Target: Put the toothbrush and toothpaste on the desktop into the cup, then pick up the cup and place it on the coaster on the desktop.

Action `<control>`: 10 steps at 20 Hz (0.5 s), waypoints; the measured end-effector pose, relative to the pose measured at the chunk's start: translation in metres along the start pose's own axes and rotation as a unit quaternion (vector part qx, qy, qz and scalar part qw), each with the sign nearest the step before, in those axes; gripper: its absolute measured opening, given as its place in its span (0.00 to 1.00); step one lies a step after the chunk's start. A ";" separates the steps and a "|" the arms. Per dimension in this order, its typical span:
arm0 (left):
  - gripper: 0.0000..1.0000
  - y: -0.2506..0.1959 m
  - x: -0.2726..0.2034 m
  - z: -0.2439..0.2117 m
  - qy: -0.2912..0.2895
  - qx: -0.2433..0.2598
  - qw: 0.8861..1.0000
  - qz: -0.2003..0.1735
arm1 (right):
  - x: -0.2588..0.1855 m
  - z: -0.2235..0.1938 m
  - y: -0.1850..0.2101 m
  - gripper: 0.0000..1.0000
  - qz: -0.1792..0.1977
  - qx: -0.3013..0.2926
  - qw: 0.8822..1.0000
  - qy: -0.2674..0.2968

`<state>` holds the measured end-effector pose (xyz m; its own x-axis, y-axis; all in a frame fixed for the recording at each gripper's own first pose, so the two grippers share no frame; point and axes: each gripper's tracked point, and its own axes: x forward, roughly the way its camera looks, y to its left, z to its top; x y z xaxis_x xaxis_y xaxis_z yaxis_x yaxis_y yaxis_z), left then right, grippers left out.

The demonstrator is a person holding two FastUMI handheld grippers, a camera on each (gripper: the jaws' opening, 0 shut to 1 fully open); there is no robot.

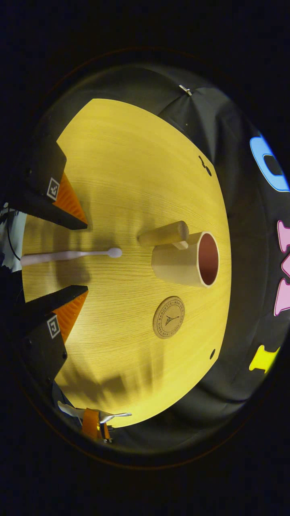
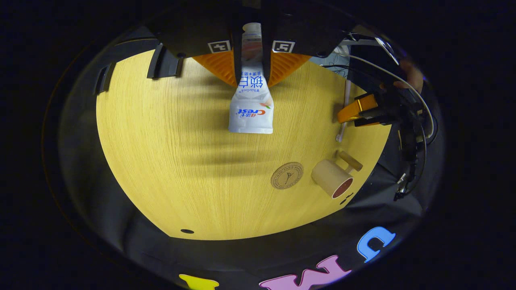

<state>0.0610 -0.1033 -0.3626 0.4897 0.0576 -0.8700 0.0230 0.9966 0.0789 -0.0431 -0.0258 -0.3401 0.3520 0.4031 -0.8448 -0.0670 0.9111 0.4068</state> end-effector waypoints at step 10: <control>0.76 -0.009 0.015 -0.007 0.065 -0.018 0.998 -0.019 | 0.001 0.009 -0.015 0.22 0.036 -0.012 0.999 0.005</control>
<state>0.0619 -0.1110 -0.3796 0.3727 0.0246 -0.9276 0.0071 0.9995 0.0294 -0.0332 -0.0404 -0.3439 0.3355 0.4679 -0.8176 -0.1144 0.8817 0.4577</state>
